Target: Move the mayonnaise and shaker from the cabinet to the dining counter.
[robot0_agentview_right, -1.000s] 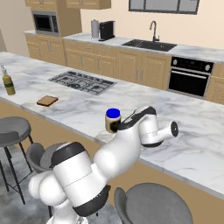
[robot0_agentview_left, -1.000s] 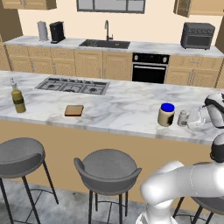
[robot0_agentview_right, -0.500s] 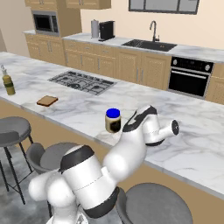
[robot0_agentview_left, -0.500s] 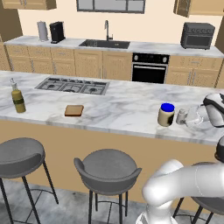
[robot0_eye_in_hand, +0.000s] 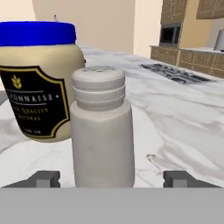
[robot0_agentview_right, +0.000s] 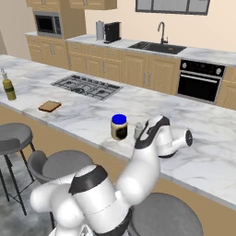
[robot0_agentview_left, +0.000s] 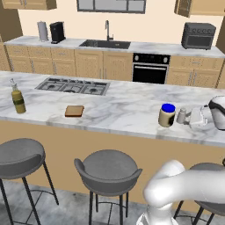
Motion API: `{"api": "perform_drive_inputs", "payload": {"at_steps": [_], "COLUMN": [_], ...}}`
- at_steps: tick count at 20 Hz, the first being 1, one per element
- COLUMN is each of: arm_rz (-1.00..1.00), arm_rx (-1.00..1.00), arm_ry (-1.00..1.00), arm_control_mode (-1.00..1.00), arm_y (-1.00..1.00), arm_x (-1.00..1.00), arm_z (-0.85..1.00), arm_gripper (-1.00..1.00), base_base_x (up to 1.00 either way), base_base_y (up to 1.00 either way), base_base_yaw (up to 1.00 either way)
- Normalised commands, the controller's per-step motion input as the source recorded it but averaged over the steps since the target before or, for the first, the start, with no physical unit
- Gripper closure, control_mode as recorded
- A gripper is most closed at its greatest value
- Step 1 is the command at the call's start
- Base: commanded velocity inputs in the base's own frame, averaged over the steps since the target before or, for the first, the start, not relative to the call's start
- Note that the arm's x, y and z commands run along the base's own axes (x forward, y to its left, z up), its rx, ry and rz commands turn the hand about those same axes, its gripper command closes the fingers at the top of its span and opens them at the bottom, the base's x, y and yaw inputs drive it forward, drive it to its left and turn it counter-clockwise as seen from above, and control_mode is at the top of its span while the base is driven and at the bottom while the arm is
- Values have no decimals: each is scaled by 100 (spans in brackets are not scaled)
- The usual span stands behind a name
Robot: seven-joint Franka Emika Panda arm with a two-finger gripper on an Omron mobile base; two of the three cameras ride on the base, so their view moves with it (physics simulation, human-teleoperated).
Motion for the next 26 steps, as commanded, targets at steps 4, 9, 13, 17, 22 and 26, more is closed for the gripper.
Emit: {"api": "perform_drive_inputs", "payload": {"at_steps": [4, 9, 13, 17, 22, 26], "arm_rz": [0, -13, -21, -22, -18, -11], "arm_rx": [0, 0, 0, 0, -3, -2], "arm_ry": [-4, 13, 24, 17, 6, 5], "arm_control_mode": [-100, -100, -100, -100, -100, -100], "arm_y": [-1, -4, -1, 16, 40, 42], "arm_x": [-19, -34, -44, -48, -40, -30], "arm_z": [6, 34, 41, 34, 29, 19], "arm_gripper": [-100, -100, -100, -100, -100, -100], "base_base_x": [0, 0, 0, 0, 0, 0], "base_base_y": [0, 0, 0, 0, 0, 0], "base_base_yaw": [0, 0, 0, 0, 0, 0]}}
